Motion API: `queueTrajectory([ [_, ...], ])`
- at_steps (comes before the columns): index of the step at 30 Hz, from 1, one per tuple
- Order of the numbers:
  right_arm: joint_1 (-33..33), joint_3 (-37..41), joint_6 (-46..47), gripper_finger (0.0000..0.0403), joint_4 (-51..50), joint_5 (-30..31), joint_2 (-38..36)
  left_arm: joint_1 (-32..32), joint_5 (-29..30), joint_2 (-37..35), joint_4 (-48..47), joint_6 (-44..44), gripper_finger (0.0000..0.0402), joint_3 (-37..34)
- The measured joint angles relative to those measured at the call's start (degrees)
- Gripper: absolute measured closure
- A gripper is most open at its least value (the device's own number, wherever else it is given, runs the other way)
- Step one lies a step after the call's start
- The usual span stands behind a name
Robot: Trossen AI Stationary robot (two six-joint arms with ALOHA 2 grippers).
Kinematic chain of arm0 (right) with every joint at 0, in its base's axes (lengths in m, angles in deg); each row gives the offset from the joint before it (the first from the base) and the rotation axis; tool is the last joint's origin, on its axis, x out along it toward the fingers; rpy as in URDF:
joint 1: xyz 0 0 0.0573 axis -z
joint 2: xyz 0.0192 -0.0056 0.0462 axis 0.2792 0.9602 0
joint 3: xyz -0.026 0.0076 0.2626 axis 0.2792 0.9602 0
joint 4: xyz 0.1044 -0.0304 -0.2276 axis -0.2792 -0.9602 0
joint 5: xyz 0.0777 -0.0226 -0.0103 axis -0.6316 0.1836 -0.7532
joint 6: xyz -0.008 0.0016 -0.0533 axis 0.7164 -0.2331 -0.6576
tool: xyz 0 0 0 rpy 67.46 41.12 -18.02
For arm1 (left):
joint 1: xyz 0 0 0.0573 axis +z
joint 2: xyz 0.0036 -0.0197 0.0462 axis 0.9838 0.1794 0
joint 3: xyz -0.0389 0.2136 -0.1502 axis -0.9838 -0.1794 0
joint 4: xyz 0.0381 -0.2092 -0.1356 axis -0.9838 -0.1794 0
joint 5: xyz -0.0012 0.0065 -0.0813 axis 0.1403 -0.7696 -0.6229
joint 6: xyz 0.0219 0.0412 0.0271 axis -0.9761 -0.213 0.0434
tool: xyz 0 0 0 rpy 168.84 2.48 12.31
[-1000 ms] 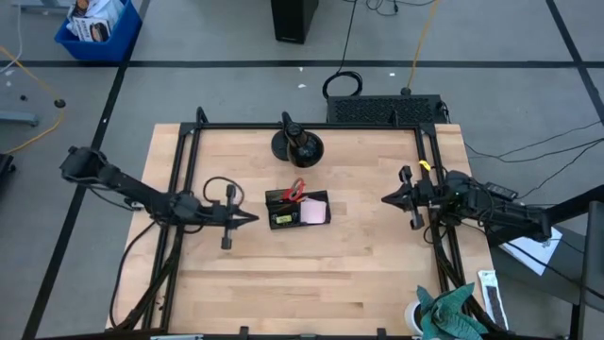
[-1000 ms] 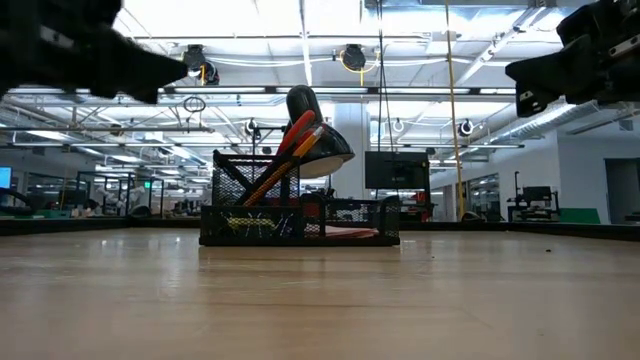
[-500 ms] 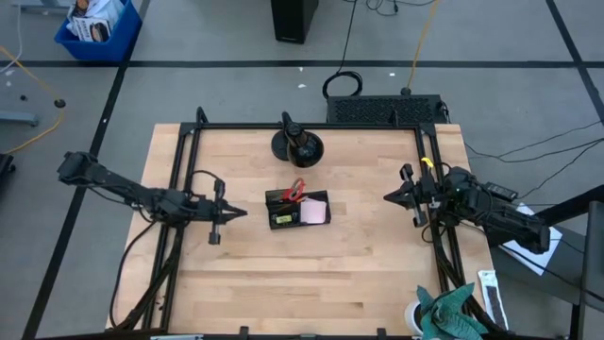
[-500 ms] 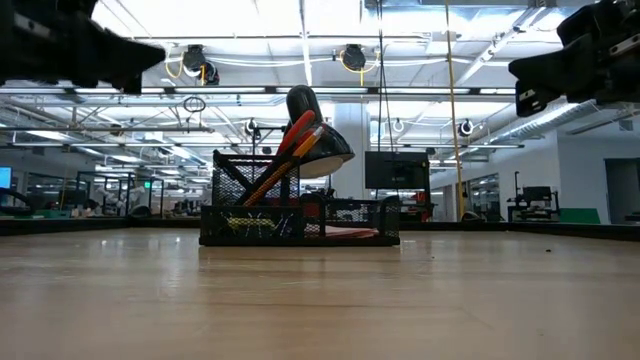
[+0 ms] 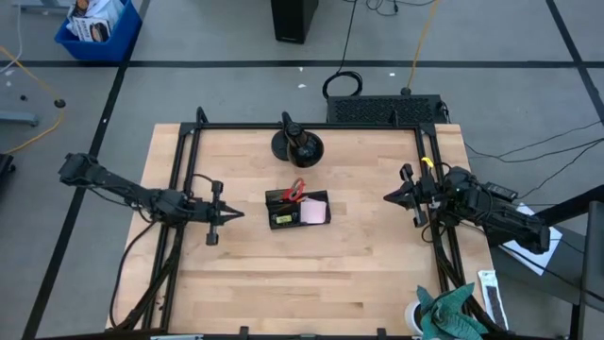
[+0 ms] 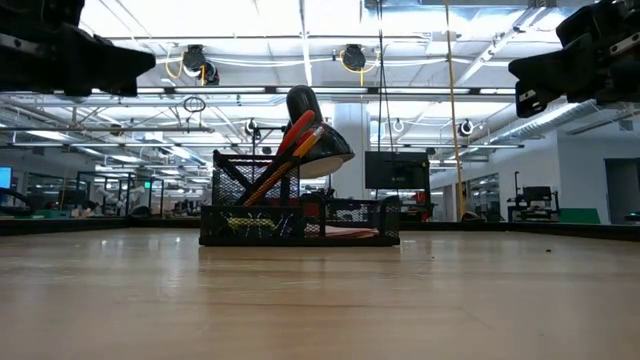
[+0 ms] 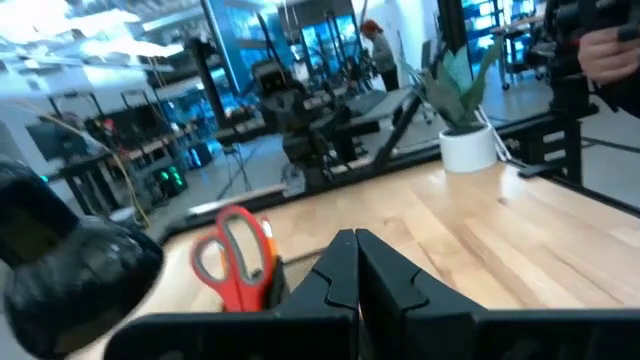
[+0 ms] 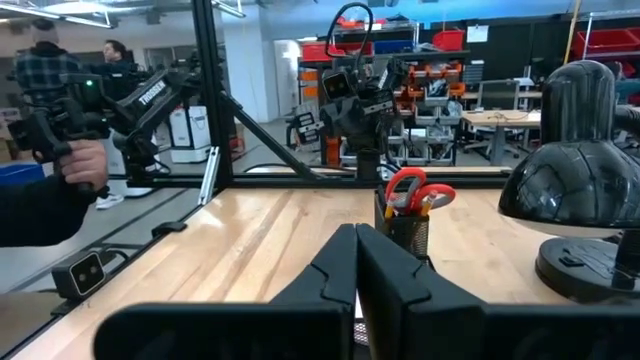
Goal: Pick and place office supplies into organizer
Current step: Return to Home Position
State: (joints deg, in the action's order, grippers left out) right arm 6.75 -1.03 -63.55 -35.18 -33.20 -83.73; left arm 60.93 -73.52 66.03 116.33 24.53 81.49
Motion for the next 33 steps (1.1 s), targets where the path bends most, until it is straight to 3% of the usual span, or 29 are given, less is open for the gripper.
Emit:
queueTrajectory([
  [6,0.0,-0.03,0.21,0.0403,0.34,-1.54,-0.01,-0.2,0.22,-8.96,-4.58,-3.15,0.0402,0.0],
  [16,0.0,-0.09,0.28,0.0403,1.28,-1.51,-0.24,0.01,1.71,-24.16,-21.2,-1.16,0.0402,0.04],
  [33,0.0,2.35,-1.35,0.0403,1.36,-1.25,-0.2,1.05,-0.18,-26.2,-29.23,5.73,0.0402,0.07],
])
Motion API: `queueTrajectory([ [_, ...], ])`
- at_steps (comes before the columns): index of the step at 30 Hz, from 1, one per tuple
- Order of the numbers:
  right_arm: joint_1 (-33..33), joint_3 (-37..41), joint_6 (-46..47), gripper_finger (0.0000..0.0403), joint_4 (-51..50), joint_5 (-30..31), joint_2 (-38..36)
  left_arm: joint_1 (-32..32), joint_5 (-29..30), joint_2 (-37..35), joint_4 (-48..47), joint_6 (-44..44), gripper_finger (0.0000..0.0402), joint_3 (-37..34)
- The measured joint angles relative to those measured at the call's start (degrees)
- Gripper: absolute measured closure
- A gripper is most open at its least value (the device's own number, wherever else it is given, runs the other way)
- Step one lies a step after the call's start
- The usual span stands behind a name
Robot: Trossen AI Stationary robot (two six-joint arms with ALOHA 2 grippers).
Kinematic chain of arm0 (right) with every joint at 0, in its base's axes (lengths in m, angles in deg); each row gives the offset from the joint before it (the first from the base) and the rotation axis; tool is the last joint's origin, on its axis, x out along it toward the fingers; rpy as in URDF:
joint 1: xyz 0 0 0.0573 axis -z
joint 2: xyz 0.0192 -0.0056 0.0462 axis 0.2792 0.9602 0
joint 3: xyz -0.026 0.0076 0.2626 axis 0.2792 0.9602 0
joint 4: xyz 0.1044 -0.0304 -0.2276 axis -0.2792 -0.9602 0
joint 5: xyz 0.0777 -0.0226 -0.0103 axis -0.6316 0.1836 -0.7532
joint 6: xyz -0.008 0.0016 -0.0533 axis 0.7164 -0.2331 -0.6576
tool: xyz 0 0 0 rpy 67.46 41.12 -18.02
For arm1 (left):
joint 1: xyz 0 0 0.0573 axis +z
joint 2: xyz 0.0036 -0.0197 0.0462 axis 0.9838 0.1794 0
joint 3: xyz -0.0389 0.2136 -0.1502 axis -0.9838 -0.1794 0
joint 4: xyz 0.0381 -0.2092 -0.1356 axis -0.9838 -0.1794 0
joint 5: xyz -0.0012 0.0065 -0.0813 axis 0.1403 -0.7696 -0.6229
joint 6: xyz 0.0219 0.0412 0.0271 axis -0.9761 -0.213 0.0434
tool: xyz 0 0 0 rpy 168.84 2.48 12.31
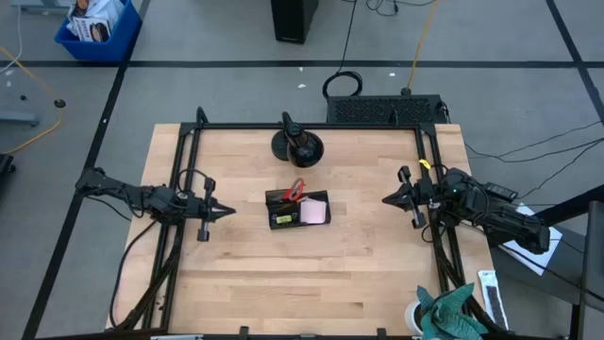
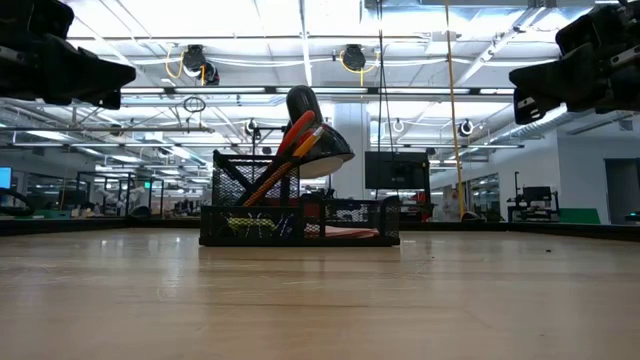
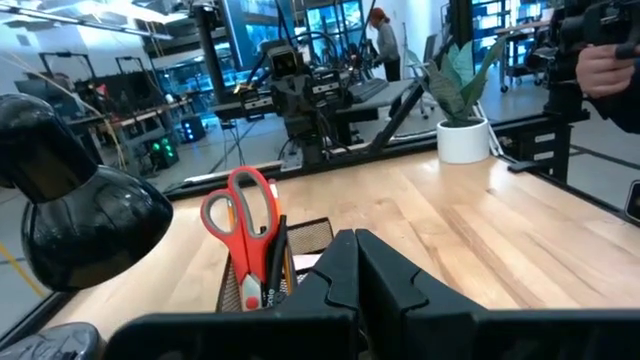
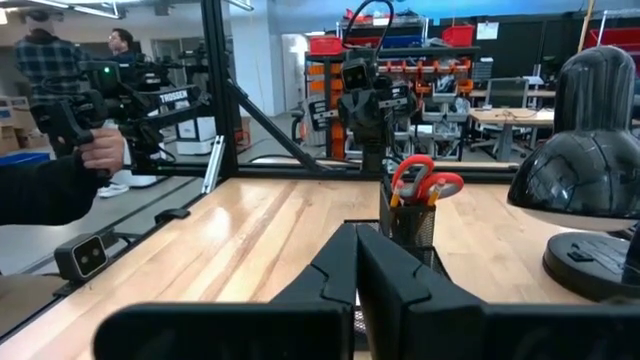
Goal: Pick and place office supplies into organizer
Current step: Return to Home Position
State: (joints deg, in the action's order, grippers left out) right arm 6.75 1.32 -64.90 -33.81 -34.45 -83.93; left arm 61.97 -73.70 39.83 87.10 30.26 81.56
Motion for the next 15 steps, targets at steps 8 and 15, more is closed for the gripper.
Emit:
queueTrajectory([
  [8,-0.02,2.06,1.13,0.0403,2.74,-0.01,0.0,0.0,0.33,0.0,-0.3,-0.37,0.0401,0.0],
  [15,-0.02,2.97,1.57,0.0403,3.35,-0.01,-0.02,0.0,0.37,0.0,-0.28,0.05,0.0401,0.0],
])
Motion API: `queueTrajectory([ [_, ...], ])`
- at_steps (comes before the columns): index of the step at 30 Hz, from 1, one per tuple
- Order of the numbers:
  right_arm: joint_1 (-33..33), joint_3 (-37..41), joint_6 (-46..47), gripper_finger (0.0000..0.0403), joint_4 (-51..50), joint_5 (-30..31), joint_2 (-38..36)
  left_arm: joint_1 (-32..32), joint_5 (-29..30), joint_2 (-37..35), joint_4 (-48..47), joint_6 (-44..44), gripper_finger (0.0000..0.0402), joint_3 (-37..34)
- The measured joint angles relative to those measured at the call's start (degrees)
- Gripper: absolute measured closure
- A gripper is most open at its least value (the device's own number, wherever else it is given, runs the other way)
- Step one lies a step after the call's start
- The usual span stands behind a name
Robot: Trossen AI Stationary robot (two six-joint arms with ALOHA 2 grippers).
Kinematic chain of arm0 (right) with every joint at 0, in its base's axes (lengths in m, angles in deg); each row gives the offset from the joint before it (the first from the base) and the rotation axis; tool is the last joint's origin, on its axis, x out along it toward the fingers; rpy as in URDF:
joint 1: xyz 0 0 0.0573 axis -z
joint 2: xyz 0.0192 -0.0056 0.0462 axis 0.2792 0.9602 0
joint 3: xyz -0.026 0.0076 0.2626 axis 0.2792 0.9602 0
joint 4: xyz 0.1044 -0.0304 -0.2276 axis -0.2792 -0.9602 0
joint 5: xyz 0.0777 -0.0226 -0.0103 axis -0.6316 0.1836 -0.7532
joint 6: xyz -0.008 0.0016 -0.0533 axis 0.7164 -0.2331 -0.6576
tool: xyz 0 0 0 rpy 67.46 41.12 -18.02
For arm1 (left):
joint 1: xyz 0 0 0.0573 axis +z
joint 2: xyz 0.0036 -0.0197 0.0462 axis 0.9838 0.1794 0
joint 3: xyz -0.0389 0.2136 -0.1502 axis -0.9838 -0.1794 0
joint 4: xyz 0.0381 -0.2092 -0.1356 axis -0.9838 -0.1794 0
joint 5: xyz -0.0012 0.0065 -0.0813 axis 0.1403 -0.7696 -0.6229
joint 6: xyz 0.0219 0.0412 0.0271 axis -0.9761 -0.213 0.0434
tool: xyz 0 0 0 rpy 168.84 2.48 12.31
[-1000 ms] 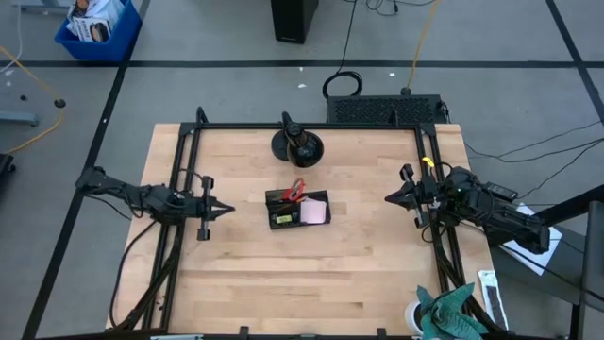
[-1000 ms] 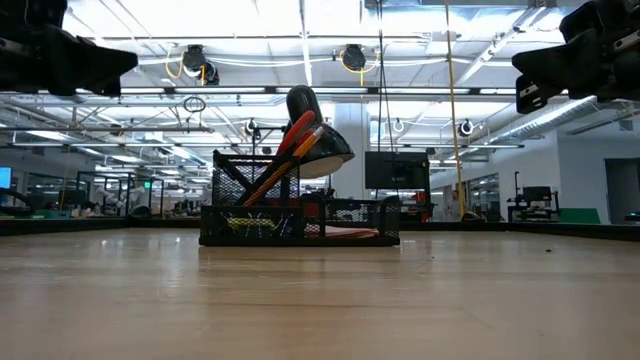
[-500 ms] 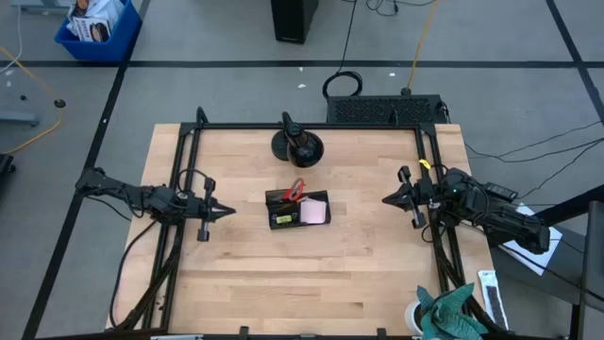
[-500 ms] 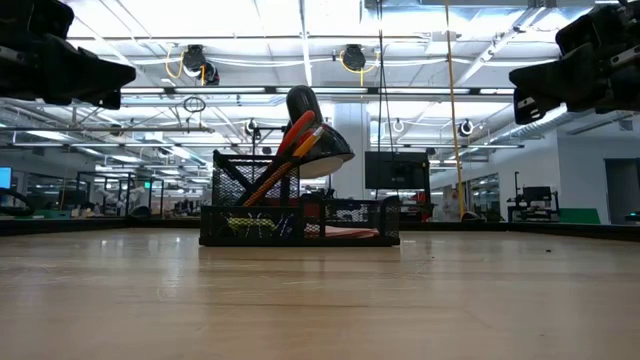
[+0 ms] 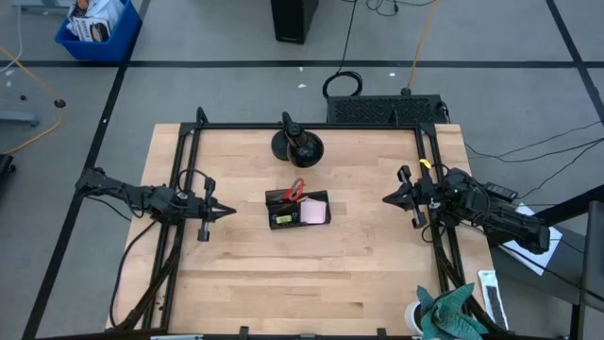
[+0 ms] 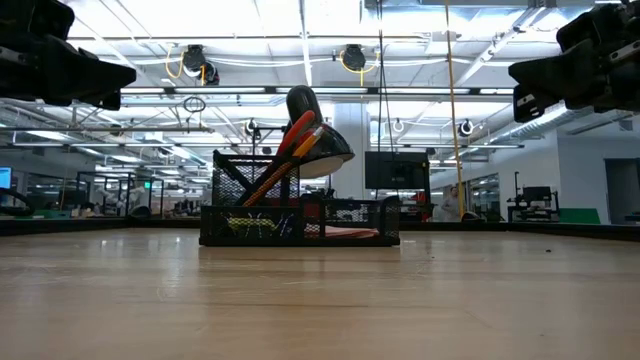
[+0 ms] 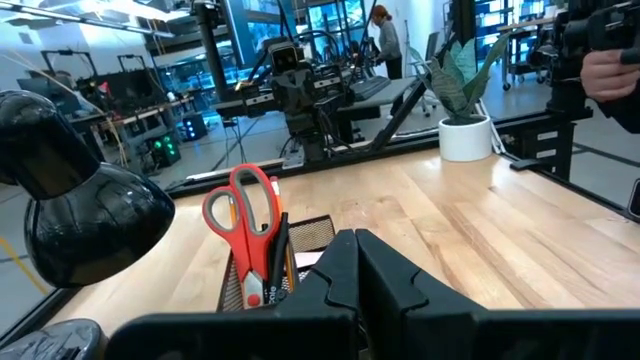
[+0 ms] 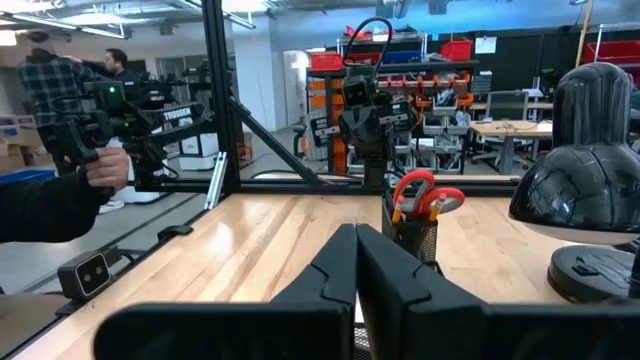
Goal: Pick and place office supplies into organizer
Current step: Return to Home Position
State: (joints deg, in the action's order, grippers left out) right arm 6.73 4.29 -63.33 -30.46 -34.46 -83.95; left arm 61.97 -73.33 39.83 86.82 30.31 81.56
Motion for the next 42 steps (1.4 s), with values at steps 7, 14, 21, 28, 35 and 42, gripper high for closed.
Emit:
queueTrajectory([
  [7,0.0,0.1,0.06,0.0403,0.94,0.0,0.0,0.0,-0.17,0.0,-0.06,0.16,0.04,0.0],
  [14,0.0,0.13,-0.39,0.0403,1.39,0.01,0.0,0.0,0.29,0.07,-0.76,1.44,0.0395,0.0],
  [21,0.0,0.17,-0.42,0.0403,2.12,0.02,0.0,0.0,2.51,0.07,-0.66,1.77,0.0386,0.0],
  [28,0.0,0.21,-0.04,0.0403,2.12,0.02,0.0,0.0,2.56,0.07,-0.61,2.45,0.0399,0.0],
  [35,0.0,0.21,-0.02,0.04,2.12,0.0,0.0,0.0,2.58,0.07,-0.55,2.82,0.0378,0.0],
  [42,0.0,0.24,0.0,0.0401,2.12,0.02,0.0,-0.01,2.58,0.07,-0.52,2.8,0.0366,0.0],
])
